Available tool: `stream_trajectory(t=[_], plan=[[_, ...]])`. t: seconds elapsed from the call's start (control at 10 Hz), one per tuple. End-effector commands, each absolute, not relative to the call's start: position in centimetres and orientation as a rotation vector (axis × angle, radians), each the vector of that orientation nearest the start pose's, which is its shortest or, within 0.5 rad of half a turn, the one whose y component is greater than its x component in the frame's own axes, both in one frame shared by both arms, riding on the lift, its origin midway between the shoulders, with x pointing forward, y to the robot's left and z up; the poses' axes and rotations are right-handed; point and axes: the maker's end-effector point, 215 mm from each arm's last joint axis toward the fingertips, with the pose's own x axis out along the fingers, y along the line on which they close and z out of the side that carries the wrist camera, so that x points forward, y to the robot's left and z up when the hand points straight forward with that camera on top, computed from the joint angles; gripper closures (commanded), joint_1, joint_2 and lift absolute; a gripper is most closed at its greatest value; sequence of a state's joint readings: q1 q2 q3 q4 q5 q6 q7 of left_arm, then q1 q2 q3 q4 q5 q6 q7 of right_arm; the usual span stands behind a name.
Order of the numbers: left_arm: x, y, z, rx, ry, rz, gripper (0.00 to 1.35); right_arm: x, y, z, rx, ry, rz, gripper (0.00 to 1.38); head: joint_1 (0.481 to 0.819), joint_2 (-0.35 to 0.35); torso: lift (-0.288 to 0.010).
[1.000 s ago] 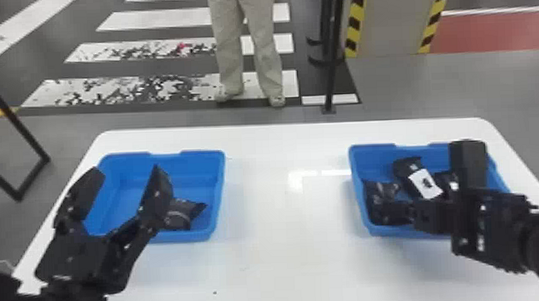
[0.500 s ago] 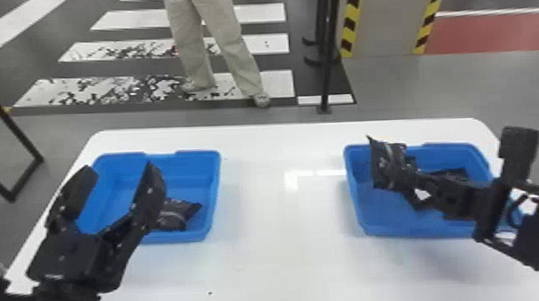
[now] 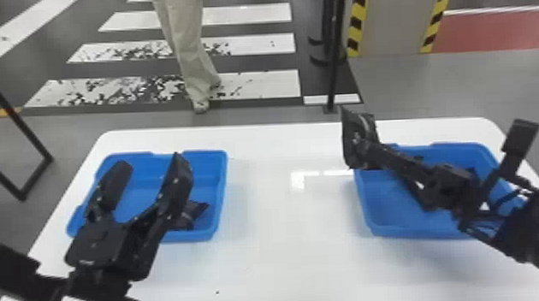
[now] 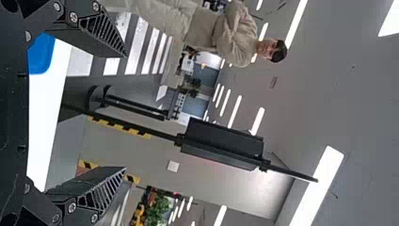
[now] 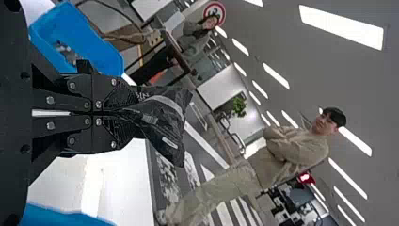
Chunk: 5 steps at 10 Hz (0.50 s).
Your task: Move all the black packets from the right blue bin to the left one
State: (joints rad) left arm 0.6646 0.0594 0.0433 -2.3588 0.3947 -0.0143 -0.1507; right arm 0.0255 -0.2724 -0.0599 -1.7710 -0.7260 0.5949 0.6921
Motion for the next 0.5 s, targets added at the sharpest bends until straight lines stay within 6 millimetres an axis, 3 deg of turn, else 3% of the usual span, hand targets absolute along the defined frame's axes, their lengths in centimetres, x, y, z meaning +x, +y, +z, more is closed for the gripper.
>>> stream_trajectory(t=[0.0, 0.2, 0.4], plan=[[40.6, 19.0, -21.2, -0.370, -0.146, -0.245, 0.19, 49.3, -8.5, -30.4, 0.553, 0.264, 0.951, 1.13, 0.695, 0.090, -0.140], [40.8, 16.6, -20.8, -0.393, -0.125, -0.311, 0.20, 47.8, -3.5, -30.0, 0.562, 0.291, 1.056, 1.13, 0.695, 0.124, -0.140], [40.8, 14.9, -21.7, -0.412, -0.079, -0.355, 0.20, 46.3, 0.4, -29.0, 0.553, 0.299, 1.141, 1.13, 0.695, 0.164, -0.140]])
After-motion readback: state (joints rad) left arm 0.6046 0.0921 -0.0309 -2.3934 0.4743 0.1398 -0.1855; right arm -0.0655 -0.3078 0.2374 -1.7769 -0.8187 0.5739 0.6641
